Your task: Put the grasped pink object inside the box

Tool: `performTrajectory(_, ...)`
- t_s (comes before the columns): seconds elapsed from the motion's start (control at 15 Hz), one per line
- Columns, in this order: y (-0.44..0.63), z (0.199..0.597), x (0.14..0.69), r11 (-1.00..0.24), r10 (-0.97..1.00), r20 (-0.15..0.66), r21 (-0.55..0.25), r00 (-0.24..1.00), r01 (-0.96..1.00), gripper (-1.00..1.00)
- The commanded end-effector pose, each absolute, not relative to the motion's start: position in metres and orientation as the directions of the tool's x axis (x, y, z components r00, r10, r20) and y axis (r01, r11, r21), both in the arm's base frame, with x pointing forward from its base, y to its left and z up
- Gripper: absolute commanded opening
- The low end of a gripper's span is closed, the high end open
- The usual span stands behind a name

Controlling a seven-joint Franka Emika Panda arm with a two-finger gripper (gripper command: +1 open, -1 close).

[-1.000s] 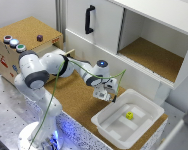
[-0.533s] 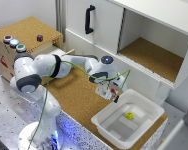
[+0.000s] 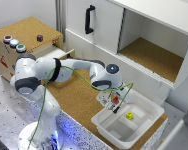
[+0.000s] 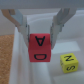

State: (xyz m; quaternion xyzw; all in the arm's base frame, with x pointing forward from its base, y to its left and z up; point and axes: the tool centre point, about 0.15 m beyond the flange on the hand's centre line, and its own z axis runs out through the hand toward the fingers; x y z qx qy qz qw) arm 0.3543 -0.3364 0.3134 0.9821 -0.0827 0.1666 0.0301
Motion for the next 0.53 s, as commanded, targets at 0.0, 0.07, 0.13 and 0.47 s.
performTrajectory(0.0,-0.38,0.267,0.404,-0.985,-0.141,0.195,0.068,0.971,-0.157,-1.0)
performTrajectory(0.07,-0.384,0.26,0.403,-0.985,-0.147,0.183,0.063,0.972,-0.161,-1.0)
performTrajectory(0.13,-0.385,0.257,0.402,-0.984,-0.155,0.18,0.061,0.971,-0.169,-1.0)
performTrajectory(0.47,-0.378,0.266,0.39,-0.987,-0.141,0.222,0.038,0.965,-0.153,1.0)
